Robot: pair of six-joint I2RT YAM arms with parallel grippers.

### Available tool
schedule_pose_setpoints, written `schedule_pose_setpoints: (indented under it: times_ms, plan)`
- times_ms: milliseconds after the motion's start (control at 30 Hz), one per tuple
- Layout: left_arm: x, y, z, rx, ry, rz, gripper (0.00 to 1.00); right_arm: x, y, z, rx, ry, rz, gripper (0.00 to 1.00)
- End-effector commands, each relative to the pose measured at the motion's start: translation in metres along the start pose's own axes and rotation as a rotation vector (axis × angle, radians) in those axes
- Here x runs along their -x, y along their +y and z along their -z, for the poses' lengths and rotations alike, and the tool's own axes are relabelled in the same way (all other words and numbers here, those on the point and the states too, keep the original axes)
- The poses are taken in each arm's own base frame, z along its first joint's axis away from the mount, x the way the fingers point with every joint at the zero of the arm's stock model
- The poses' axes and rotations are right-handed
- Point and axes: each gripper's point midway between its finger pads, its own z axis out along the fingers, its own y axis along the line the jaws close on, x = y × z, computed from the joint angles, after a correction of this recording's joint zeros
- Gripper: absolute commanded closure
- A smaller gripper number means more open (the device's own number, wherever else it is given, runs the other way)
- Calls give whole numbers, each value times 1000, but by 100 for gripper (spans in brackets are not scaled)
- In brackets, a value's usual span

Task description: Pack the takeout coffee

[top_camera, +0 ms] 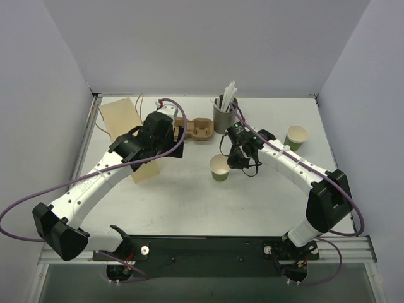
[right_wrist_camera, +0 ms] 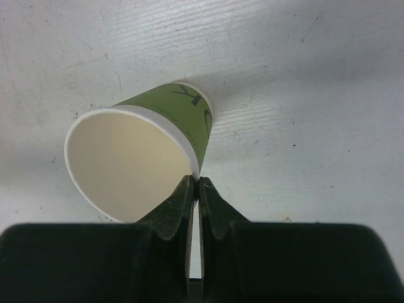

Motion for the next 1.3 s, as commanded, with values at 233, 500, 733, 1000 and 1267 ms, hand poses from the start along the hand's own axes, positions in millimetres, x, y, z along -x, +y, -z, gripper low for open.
schedule_pose_setpoints:
  times_ms: [233, 500, 733, 1000, 1267]
  plan:
    - [13, 2, 2, -10, -43, 23, 9, 14, 7, 11, -3, -36, 9, 73]
    - [20, 3, 4, -8, -51, 27, 9, 64, -5, 58, 8, -148, 2, 52]
    - [25, 2, 3, -10, -50, 21, 9, 129, -42, 36, -114, -179, 112, 40]
    - [30, 3, -1, 8, -25, 2, 9, 169, -29, -30, -129, -103, 338, 23]
    - [32, 5, -3, 23, -20, 9, 9, 164, -36, -66, -160, -31, 407, 17]
